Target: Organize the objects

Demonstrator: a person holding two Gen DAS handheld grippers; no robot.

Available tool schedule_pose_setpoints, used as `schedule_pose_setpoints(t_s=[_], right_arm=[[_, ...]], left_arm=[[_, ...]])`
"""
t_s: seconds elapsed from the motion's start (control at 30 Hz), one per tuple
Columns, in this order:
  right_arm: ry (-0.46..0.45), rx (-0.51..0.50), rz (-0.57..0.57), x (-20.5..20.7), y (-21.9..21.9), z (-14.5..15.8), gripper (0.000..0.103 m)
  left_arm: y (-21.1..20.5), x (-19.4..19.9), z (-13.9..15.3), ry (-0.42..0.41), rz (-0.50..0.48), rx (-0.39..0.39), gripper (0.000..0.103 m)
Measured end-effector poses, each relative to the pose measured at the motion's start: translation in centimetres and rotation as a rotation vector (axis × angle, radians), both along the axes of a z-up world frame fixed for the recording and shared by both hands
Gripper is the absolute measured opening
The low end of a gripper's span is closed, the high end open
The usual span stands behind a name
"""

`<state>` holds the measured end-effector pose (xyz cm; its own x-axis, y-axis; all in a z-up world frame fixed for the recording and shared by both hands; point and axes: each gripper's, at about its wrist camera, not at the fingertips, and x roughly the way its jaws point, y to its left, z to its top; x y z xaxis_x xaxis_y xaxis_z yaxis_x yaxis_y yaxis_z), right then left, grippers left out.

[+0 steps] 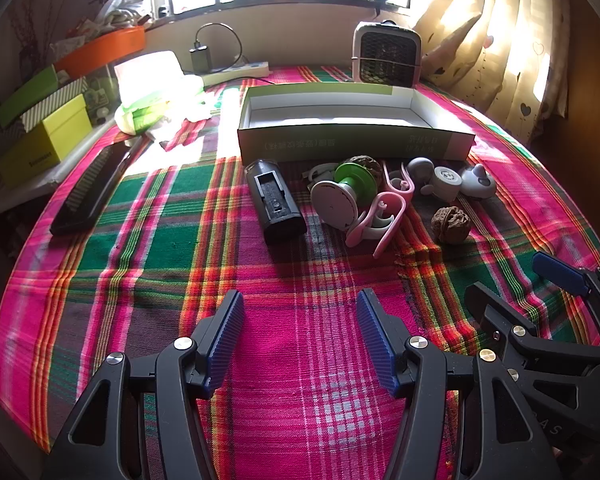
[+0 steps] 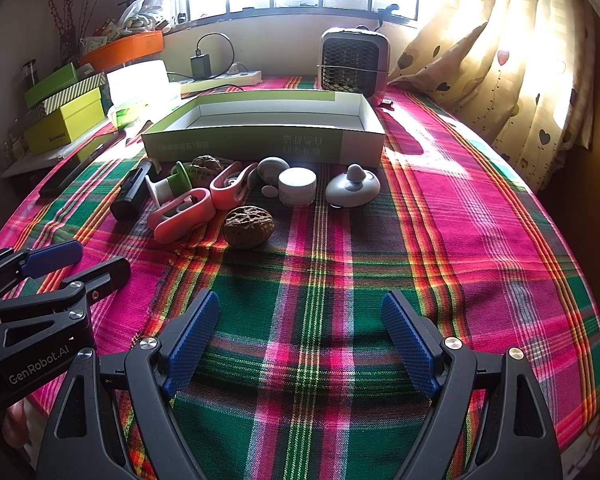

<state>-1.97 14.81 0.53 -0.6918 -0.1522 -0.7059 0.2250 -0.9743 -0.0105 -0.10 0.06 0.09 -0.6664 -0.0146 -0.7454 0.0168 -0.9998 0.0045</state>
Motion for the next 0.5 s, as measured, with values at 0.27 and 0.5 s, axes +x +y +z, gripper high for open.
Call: schedule_pose_setpoints(t_s=[0.27, 0.5], right_arm=[[0.001, 0.000, 0.000, -0.06, -0.09, -0.03, 0.084], [0.001, 0.001, 0.000, -0.05, -0.01, 0.00, 0.084]], left_arm=[[0.02, 0.01, -0.01, 0.001, 0.000, -0.001, 0.057], [0.01, 0.02, -0.02, 0.000, -0.001, -0.001, 0.057]])
